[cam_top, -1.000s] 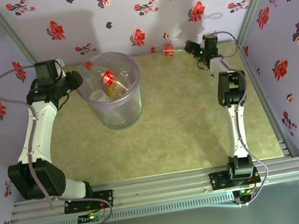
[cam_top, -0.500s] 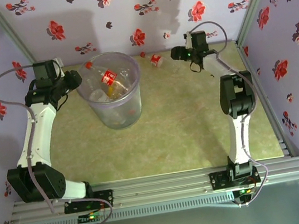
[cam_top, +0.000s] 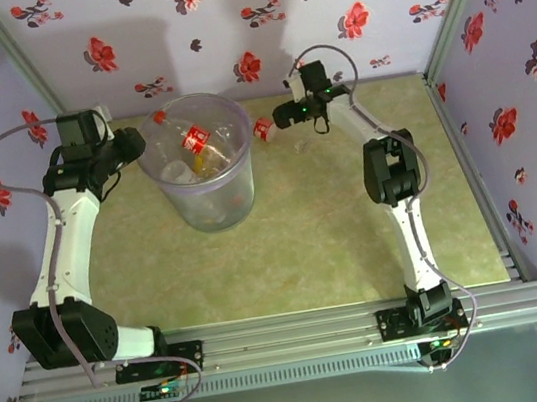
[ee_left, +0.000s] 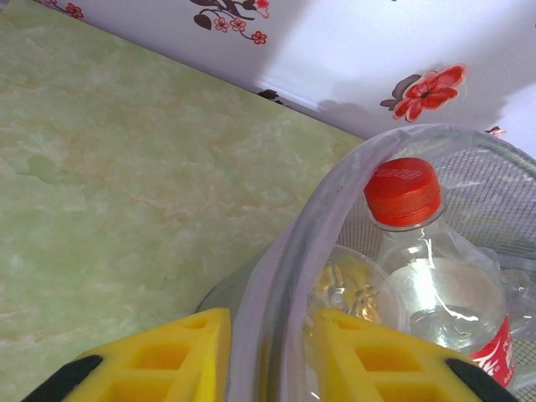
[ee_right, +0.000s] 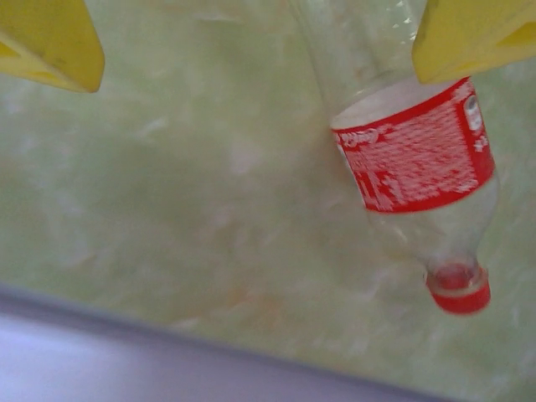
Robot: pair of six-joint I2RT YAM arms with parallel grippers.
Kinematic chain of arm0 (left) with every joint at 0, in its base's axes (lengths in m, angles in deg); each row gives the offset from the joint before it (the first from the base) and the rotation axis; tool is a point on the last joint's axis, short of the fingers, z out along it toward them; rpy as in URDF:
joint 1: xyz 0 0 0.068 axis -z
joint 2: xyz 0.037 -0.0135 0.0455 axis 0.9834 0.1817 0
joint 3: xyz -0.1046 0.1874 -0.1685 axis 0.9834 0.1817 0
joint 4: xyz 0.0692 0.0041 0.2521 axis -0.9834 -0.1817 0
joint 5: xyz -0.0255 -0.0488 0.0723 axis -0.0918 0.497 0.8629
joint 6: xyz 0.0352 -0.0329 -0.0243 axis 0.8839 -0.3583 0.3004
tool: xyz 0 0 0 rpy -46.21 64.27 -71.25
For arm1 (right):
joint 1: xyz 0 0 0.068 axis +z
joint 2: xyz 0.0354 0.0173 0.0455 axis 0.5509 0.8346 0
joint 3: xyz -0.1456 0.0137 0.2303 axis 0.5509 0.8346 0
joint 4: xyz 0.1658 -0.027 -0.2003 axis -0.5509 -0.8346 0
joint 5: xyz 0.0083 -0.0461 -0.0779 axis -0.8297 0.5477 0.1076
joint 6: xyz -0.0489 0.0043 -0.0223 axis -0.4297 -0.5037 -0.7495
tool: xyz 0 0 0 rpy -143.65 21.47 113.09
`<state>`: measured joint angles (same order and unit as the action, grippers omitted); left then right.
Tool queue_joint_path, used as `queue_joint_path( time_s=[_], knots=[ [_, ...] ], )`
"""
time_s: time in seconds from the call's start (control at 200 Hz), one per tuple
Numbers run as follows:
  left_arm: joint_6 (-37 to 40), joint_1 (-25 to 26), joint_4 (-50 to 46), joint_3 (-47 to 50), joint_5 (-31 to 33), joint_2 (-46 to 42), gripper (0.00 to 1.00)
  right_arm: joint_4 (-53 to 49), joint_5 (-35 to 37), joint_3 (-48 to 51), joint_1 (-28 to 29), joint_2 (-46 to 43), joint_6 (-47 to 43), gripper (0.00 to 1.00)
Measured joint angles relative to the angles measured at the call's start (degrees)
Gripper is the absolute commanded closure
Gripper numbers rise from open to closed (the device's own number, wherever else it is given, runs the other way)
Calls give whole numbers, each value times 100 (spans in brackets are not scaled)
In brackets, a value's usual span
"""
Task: Put the plastic bottles in the bin
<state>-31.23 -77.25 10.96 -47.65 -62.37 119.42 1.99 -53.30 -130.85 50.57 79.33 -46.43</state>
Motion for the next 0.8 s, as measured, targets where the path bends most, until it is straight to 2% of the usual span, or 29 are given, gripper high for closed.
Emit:
queue_joint_path(
  time_s=[0.19, 0.425, 0.595, 0.8],
  knots=[
    [-2, 0, 4, 63, -24, -2, 69, -59, -317, 293, 236, 7, 57, 10],
    [-4, 0, 4, 96, -39, -2, 70, 525, -874, 1379, 374, -448, 463, 12],
    [-24, 0, 7, 109, -81, -2, 70, 704, -901, 2243, 492, -750, 658, 14],
    [-46, 0, 72, 151, -162, -2, 70, 754, -715, 2833, 555, -1150, 918, 22]
  ],
)
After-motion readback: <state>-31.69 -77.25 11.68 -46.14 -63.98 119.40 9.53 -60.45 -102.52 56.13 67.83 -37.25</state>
